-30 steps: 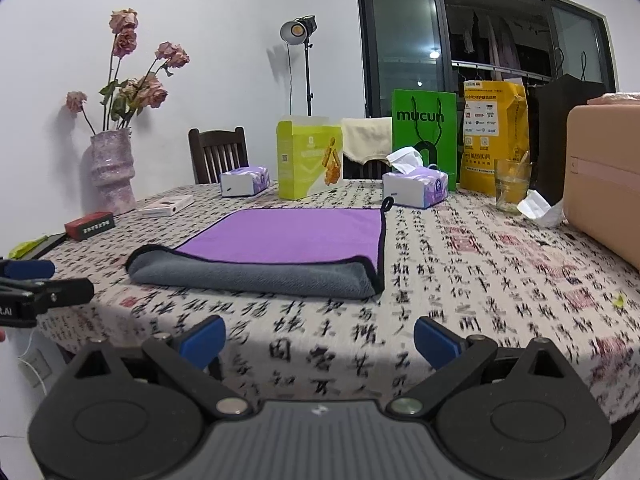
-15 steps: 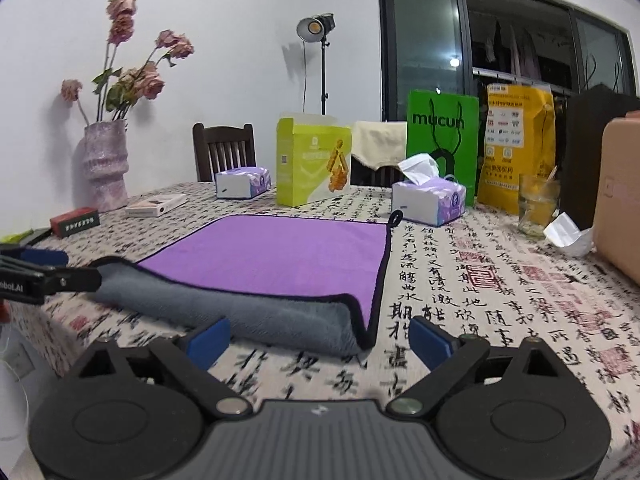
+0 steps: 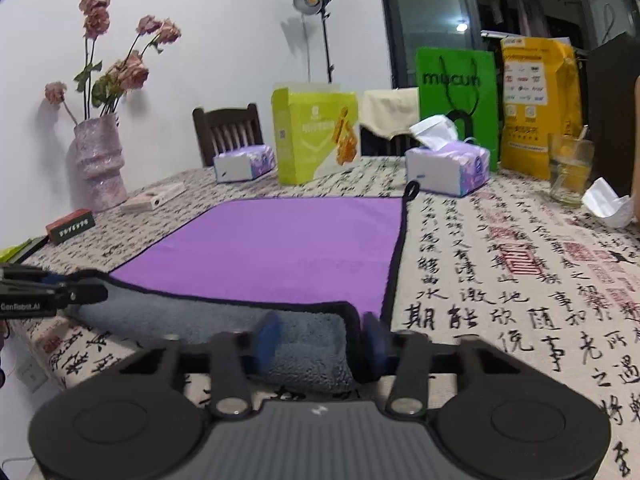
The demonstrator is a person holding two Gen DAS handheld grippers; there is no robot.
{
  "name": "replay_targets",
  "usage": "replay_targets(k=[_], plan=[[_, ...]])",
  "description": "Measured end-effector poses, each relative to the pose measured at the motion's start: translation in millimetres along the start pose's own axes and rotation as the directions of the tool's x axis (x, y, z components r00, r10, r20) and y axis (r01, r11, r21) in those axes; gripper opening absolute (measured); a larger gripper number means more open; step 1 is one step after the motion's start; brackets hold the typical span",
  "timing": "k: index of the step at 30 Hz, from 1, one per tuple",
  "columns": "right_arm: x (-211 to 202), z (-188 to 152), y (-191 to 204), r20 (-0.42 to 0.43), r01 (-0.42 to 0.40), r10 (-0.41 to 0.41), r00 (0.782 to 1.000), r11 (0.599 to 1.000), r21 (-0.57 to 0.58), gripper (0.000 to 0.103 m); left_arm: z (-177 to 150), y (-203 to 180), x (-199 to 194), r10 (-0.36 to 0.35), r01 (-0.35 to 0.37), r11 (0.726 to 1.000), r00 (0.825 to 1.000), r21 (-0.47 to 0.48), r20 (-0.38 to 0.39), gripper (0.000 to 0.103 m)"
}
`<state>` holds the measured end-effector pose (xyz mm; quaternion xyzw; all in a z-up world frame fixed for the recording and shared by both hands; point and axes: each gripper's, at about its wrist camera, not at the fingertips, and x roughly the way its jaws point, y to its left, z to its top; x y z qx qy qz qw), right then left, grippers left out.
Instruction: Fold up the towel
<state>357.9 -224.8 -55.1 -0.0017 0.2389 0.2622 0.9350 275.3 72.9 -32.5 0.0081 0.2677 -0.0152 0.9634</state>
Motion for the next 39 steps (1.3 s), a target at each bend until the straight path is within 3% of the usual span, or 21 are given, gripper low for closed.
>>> replay_targets(k=[2, 5, 6, 7, 8, 10, 12, 28, 39], plan=[[1, 1, 2, -0.006, -0.003, 0.003, 1.000, 1.000, -0.021, 0.019, -1, -1, 1, 0.005, -0.005, 1.000, 1.000, 0.008, -0.001, 0.025], [2, 0, 3, -0.013, -0.011, 0.011, 1.000, 0.999, -0.030, 0.017, -1, -4, 2, 0.011, -0.011, 1.000, 1.000, 0.029, -0.001, 0.024], [2, -1, 4, -0.014, -0.013, 0.012, 1.000, 0.999, -0.041, 0.017, -1, -4, 1, 0.006, -0.006, 1.000, 1.000, 0.029, -0.002, 0.022], [2, 0, 4, -0.017, -0.015, 0.014, 1.000, 0.999, -0.051, 0.017, -1, -5, 1, -0.001, 0.001, 1.000, 1.000, 0.031, -0.002, 0.011], [2, 1, 3, -0.021, -0.017, 0.016, 1.000, 0.998, -0.055, 0.017, 0, -7, 0, 0.007, -0.007, 0.999, 1.000, 0.040, 0.001, 0.007], [1, 3, 3, -0.028, -0.025, 0.023, 0.999, 0.998, -0.065, 0.006, 2, -11, 0, 0.031, -0.031, 0.997, 1.000, 0.067, 0.003, 0.006], [1, 5, 4, -0.026, -0.009, 0.007, 1.000, 0.997, -0.076, 0.004, 5, -9, 1, 0.032, -0.032, 0.998, 0.999, 0.061, 0.001, 0.006], [16, 36, -1, -0.012, 0.031, -0.033, 0.999, 0.990, -0.135, 0.004, 44, -3, 28, 0.056, -0.062, 0.995, 0.996, 0.074, 0.072, 0.006], [48, 63, -13, -0.021, 0.023, -0.026, 0.999, 0.993, -0.115, 0.004, 70, 7, 60, 0.081, -0.085, 0.993, 0.995, 0.080, 0.058, 0.006]])
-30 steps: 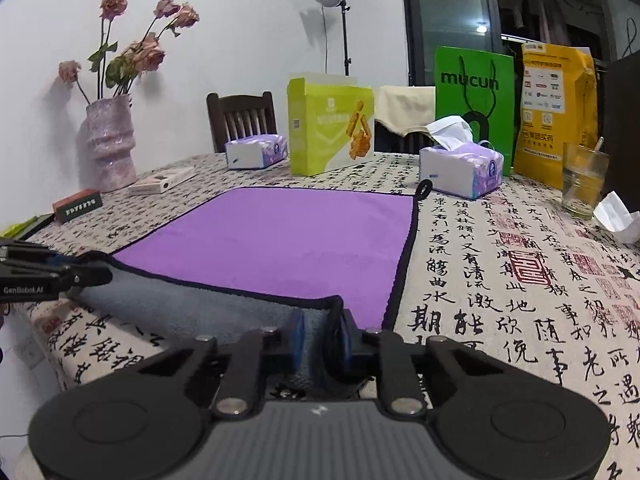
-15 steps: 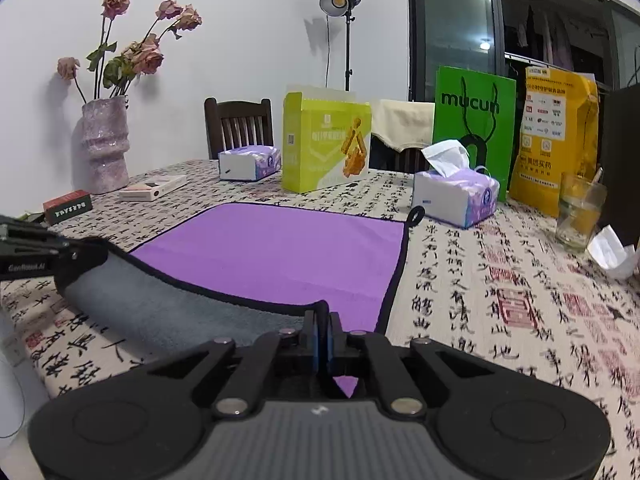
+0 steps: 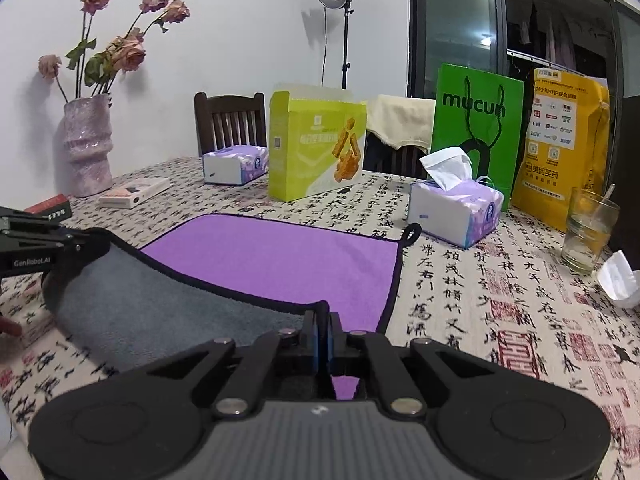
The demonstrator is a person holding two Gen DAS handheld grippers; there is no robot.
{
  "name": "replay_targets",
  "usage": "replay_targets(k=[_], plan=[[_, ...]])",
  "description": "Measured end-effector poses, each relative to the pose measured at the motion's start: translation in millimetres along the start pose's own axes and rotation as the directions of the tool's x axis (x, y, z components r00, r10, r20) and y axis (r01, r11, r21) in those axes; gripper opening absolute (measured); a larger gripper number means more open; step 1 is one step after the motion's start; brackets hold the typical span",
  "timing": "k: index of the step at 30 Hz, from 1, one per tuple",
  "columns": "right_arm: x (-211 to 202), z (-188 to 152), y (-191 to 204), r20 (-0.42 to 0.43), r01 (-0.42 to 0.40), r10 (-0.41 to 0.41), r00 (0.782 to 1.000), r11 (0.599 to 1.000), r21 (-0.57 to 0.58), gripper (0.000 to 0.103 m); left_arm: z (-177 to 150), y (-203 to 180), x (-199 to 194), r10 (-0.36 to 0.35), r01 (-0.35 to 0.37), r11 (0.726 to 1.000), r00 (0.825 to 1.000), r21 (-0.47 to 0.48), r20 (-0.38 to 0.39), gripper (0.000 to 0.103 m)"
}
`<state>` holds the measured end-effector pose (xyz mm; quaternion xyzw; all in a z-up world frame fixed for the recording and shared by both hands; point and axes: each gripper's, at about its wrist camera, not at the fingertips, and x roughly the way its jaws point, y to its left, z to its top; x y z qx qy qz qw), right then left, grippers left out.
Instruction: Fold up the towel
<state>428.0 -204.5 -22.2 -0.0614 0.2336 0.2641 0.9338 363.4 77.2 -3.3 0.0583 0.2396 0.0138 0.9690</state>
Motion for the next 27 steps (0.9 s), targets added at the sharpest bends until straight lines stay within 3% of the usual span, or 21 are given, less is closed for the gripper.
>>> replay_targets(k=[19, 27], plan=[[71, 49, -37, -0.047, -0.023, 0.025, 0.999, 0.999, 0.035, 0.004, 48, 24, 77, -0.024, 0.024, 1.000, 0.999, -0.005, -0.038, 0.007], [113, 76, -58, -0.056, -0.017, 0.021, 0.998, 0.997, 0.077, 0.004, 71, 40, 127, -0.044, 0.040, 0.998, 0.994, -0.045, -0.096, 0.007]])
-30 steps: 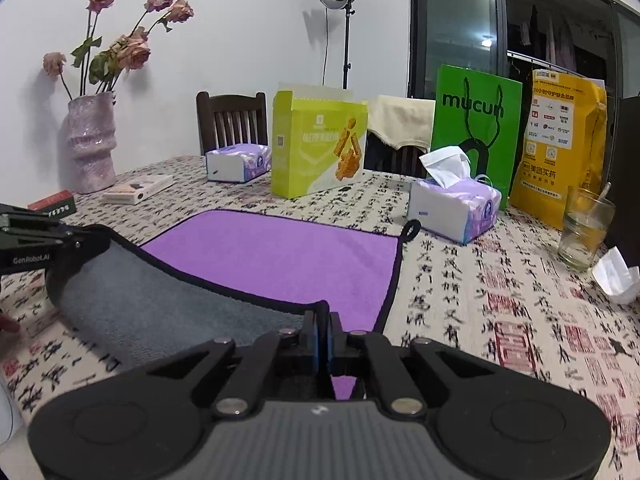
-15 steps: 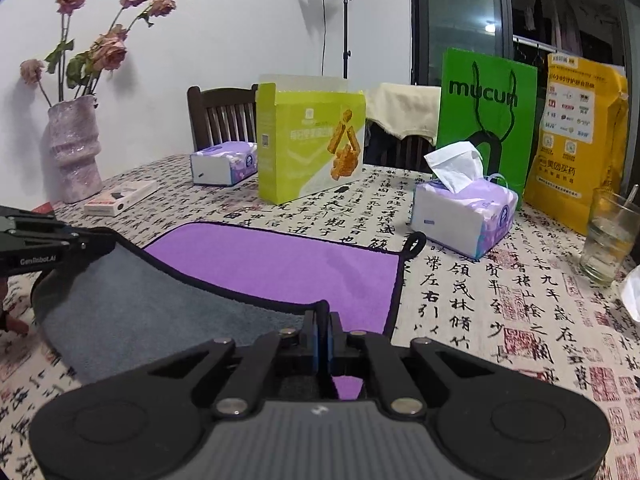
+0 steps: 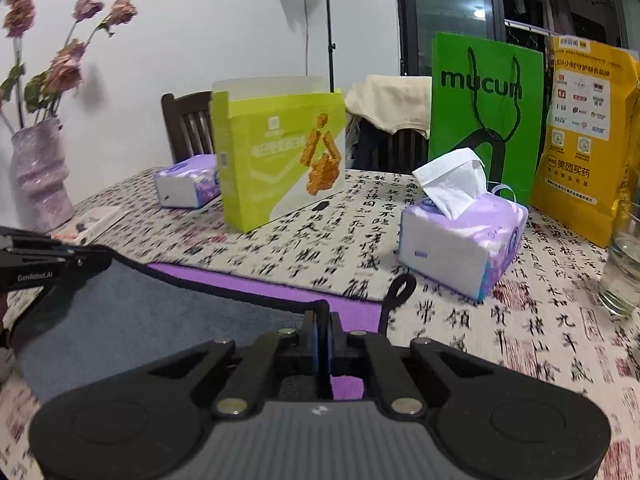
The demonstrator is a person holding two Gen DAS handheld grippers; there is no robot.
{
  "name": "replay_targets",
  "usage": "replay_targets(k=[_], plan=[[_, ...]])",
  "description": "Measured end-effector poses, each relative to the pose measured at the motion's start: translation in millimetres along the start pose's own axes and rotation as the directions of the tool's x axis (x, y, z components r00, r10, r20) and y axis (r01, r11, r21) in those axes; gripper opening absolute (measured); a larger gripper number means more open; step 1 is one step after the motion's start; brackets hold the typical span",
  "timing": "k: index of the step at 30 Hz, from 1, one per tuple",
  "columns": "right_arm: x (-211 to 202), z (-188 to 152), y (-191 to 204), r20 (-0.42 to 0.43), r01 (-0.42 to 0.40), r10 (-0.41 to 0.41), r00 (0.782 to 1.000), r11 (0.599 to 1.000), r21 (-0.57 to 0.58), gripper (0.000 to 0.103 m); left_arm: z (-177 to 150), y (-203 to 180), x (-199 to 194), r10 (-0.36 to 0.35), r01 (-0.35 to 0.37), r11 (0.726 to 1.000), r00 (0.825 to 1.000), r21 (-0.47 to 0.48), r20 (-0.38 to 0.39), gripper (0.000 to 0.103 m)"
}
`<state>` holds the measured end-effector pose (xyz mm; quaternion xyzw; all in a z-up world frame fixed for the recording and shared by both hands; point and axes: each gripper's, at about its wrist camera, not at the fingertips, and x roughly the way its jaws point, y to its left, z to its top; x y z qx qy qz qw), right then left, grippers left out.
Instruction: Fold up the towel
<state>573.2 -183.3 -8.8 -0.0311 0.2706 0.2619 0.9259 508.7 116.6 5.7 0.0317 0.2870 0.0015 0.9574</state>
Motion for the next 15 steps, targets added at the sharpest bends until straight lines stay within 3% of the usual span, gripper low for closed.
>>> replay_targets(k=[6, 10, 12, 14, 15], plan=[[33, 17, -9, -0.014, 0.017, -0.017, 1.000, 1.000, 0.008, 0.004, 14, 11, 37, 0.004, -0.006, 0.999, 0.999, -0.041, -0.032, 0.007], [54, 24, -15, -0.039, 0.033, -0.033, 0.999, 0.999, 0.017, 0.004, 17, 10, 58, 0.012, -0.013, 1.000, 0.997, -0.016, -0.071, 0.009], [63, 24, -16, -0.063, 0.047, -0.046, 0.997, 0.999, 0.010, 0.007, 16, 10, 64, 0.023, -0.023, 1.000, 0.996, 0.000, -0.085, 0.016], [69, 22, -18, -0.077, 0.064, -0.063, 0.995, 0.998, 0.007, 0.013, 14, 13, 66, 0.025, -0.026, 1.000, 0.996, -0.009, -0.092, 0.041], [69, 21, -18, -0.078, 0.074, -0.073, 0.994, 0.997, 0.006, 0.014, 14, 15, 64, 0.023, -0.025, 1.000, 0.996, -0.017, -0.090, 0.046]])
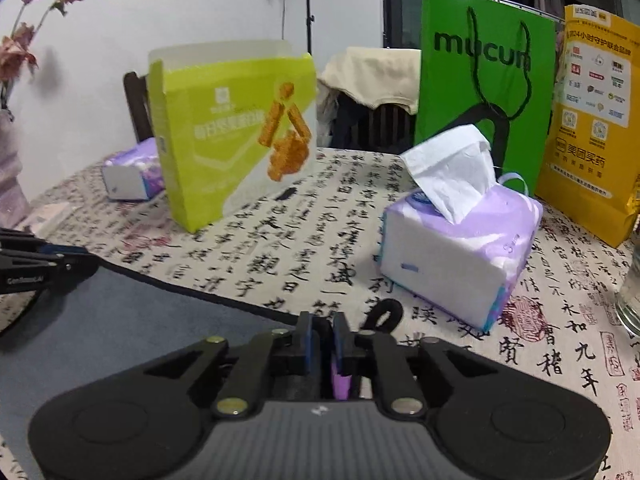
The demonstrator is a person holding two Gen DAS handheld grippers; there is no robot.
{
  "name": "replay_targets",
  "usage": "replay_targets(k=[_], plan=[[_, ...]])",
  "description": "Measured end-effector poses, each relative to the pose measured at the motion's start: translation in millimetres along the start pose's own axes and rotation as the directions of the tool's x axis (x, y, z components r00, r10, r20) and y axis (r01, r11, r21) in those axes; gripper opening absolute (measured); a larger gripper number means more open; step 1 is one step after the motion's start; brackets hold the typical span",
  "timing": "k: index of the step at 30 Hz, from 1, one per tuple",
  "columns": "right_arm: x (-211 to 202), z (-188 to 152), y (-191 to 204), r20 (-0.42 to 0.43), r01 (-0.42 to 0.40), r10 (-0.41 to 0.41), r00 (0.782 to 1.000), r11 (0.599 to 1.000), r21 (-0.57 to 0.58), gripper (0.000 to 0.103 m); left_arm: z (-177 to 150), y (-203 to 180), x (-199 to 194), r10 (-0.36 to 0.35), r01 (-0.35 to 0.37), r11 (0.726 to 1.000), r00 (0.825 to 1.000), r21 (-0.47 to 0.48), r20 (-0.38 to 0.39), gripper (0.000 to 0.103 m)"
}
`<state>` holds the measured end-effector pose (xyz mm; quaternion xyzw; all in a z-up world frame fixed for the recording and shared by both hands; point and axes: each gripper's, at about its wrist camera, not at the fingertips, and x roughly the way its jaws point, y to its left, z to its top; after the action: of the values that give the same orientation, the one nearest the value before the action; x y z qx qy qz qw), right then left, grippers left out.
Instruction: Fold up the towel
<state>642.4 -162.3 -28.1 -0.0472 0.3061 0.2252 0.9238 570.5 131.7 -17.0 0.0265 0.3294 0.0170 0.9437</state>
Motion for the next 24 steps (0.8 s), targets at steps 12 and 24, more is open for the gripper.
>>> replay_targets(k=[12, 24], plan=[[-28, -1, 1, 0.020, -0.011, 0.011, 1.000, 1.000, 0.004, 0.041, -4, 1, -42, 0.001, -0.002, 1.000, 0.999, 0.016, 0.036, 0.068], [-109, -28, 36, 0.069, -0.046, 0.049, 0.996, 0.998, -0.044, 0.065, -49, -13, -131, 0.036, -0.035, 0.999, 0.995, -0.015, 0.095, 0.079]])
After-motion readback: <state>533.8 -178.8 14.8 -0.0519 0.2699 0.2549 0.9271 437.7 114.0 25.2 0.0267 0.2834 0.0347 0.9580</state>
